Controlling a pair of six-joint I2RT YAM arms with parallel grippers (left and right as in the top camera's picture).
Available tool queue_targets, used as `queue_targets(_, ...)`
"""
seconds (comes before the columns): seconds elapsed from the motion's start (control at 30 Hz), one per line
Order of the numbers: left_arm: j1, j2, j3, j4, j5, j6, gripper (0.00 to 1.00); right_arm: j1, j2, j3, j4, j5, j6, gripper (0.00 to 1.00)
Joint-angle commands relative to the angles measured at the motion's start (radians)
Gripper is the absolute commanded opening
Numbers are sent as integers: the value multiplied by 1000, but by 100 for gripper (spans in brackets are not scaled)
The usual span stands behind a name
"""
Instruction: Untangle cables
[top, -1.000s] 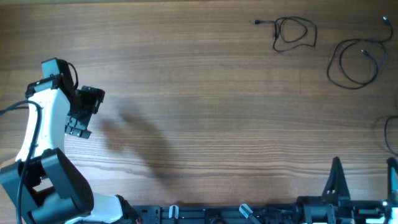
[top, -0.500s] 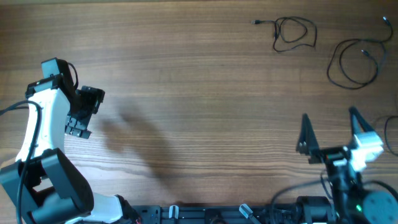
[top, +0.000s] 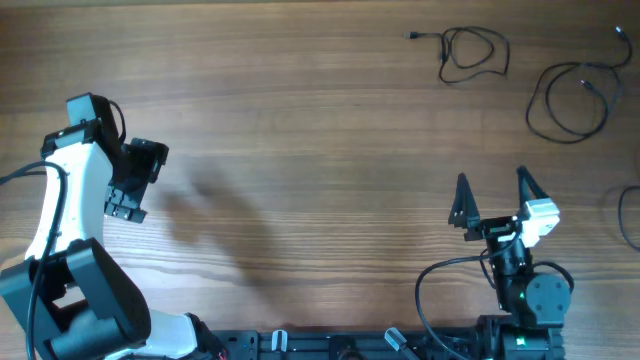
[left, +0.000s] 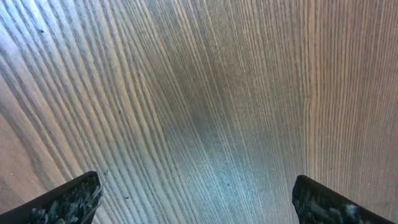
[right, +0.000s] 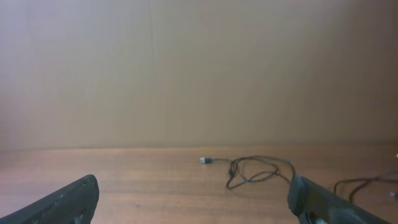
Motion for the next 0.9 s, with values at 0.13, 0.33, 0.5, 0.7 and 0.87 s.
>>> queue_targets(0.13,5,-8,5,0,-3,-13,100,0,-10,-1,-231,160,128,100)
queue_targets(0.33,5,-8,5,0,-3,-13,100,0,-10,-1,-269,171,134,100)
queue_targets(0.5,5,-8,5,0,-3,-13,100,0,-10,-1,-273,159,135,100)
queue_targets(0.7,5,-8,5,0,-3,-13,100,0,-5,-1,-274,152,134,100)
queue_targets(0.87,5,-8,5,0,-3,-13,100,0,-5,-1,-274,139,75,100)
